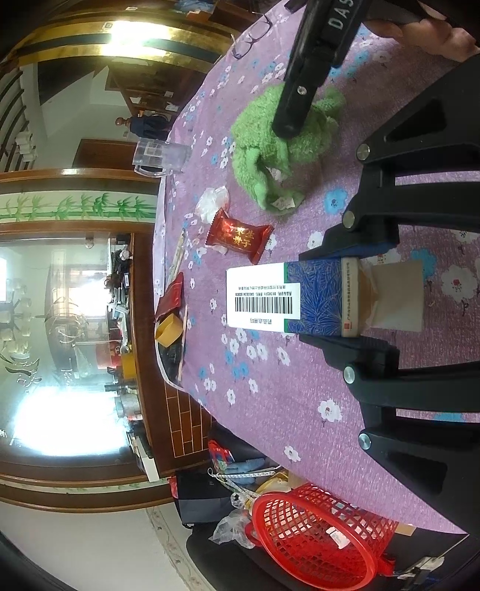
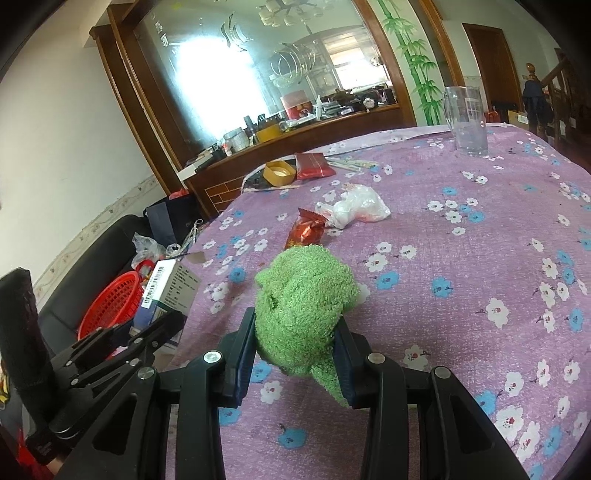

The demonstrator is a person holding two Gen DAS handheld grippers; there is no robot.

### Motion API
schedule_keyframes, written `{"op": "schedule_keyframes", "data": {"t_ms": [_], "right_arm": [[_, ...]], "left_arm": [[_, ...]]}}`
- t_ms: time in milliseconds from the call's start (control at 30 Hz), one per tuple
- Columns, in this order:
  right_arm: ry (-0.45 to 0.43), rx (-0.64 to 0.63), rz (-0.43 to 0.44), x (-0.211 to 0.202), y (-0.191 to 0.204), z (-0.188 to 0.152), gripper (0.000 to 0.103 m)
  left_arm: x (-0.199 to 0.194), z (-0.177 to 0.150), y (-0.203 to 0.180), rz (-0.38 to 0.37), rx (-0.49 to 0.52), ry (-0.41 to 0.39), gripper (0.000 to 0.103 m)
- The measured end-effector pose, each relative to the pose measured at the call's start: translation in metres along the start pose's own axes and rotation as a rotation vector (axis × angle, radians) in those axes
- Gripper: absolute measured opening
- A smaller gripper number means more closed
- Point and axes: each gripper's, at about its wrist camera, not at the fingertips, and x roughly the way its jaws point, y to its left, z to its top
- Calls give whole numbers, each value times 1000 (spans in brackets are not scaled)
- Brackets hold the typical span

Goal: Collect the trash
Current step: 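Hold the box in the left tool and the towel in the right tool above the table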

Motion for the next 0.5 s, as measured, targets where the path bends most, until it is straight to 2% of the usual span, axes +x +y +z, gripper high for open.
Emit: {"op": "schedule_keyframes", "data": {"t_ms": [500], "right_arm": [[-20, -14, 16, -14, 13, 8, 41]], "left_arm": [[-7, 0, 5, 9, -4, -16, 33]]}}
